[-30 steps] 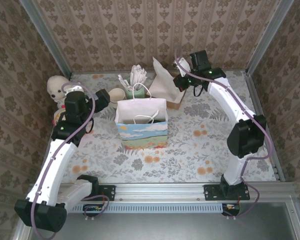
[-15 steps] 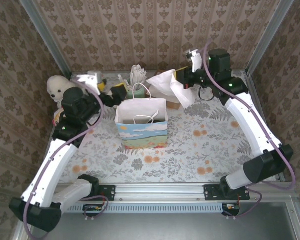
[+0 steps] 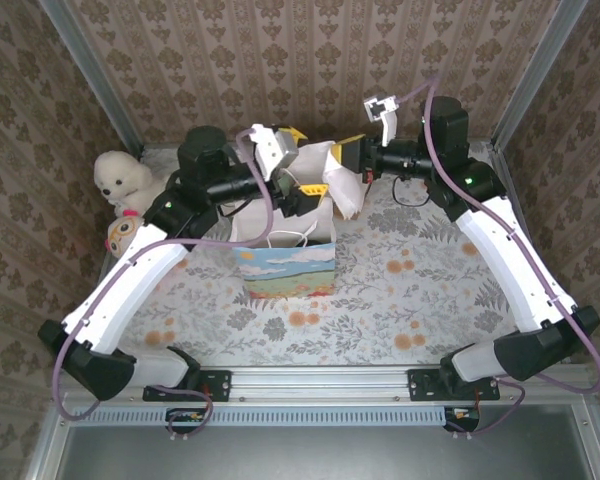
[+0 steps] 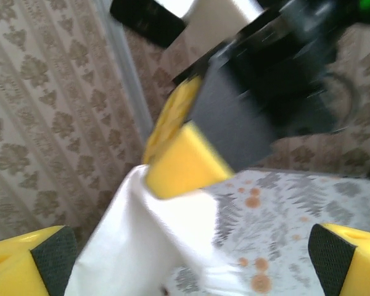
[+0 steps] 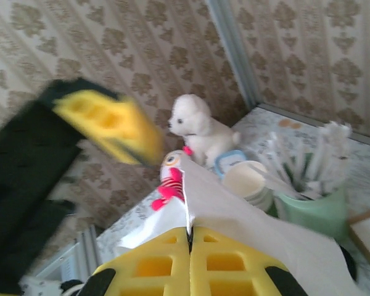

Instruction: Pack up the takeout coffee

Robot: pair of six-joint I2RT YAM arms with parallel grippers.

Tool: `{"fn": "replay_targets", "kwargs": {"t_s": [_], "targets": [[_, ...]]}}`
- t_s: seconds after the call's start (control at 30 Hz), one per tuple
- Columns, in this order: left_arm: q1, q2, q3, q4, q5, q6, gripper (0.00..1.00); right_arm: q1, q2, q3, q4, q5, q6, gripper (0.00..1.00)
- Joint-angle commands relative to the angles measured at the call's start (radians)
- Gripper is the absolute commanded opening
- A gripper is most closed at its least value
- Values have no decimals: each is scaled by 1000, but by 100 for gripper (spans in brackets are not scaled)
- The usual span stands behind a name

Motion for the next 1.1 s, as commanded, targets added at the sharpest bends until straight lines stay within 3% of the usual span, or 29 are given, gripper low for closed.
{"fn": "replay_targets", "kwargs": {"t_s": [0.0,0.07,0.2,0.33,0.47,0.53,0.87,0.93,1.07], "targets": [[8,43,84,-42,-116,148,100,29,-48,50,5,-48,18,0],[21,64,126,-82,-94,177,100,44,-52,61,-27,2,-5,0],[88,75,198,-223,52,227,99,48,-60,64,-64,39,-55,0],[158,78,231,-363,217,312,95,48,-60,76,-104,-1,-131,0],[179,111,291,-496,279,387,77,48,-55,93,-121,-29,-164,0],[187,115,294,-499,285,391,66,47,-54,101,-133,-14,-183,0],[245,94,276,-460,292,374,41,47,-61,117,-207,59,-268,0],[250,89,276,-464,293,370,32,48,-56,127,-216,56,-276,0],[244,69,233,-365,204,282,16,56,-46,142,-205,51,-243,0]]}}
